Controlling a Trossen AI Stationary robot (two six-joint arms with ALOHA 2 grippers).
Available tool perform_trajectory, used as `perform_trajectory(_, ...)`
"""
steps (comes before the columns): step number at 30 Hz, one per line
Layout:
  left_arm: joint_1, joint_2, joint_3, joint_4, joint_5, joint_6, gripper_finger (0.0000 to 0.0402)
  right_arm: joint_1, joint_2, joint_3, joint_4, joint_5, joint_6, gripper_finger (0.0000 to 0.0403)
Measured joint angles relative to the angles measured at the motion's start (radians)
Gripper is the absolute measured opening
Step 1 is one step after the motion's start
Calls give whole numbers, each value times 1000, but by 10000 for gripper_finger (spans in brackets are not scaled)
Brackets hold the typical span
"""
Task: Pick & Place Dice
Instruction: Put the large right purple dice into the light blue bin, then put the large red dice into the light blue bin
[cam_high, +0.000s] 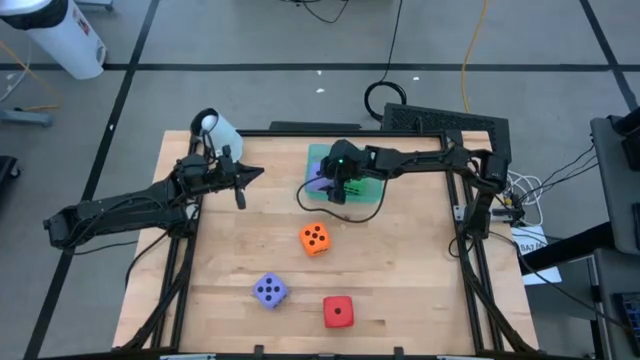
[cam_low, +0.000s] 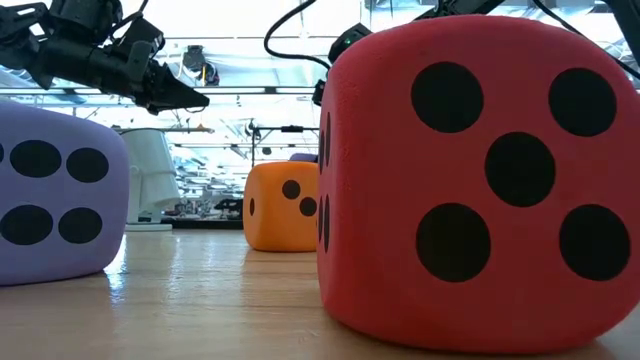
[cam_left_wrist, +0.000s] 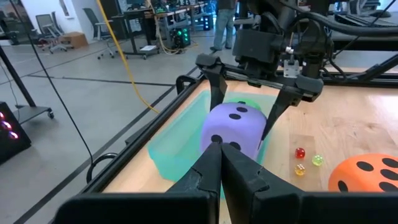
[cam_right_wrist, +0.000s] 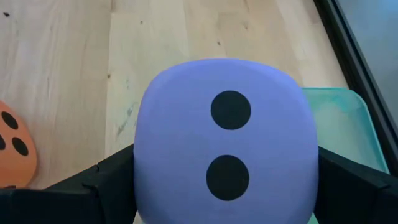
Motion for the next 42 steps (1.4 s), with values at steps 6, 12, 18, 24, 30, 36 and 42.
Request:
perform_trajectory(6, 0, 0, 0, 0, 0, 3, 21, 0, 0, 0, 22, -2, -25, 365)
perform_trajectory(12, 0, 0, 0, 0, 0, 3, 21, 2, 11, 0, 40, -1, -22, 381)
perform_trajectory(18, -1, 0, 0, 0, 0, -7, 21, 2, 16, -1, 21, -28, -7, 394)
perform_trajectory(24, -1, 0, 0, -2, 0, -5, 21, 2, 12, -1, 39, -27, -21, 397)
perform_trajectory(30, -1, 0, 0, -3, 0, -6, 21, 2, -2, -1, 45, -24, -4, 396)
perform_trajectory(36, -1, 0, 0, -4, 0, -6, 21, 3, -94, -1, 7, -27, 42, 391)
perform_trajectory(42, -1, 0, 0, -21, 0, 6, 21, 37, -282, 0, -135, -60, 58, 309)
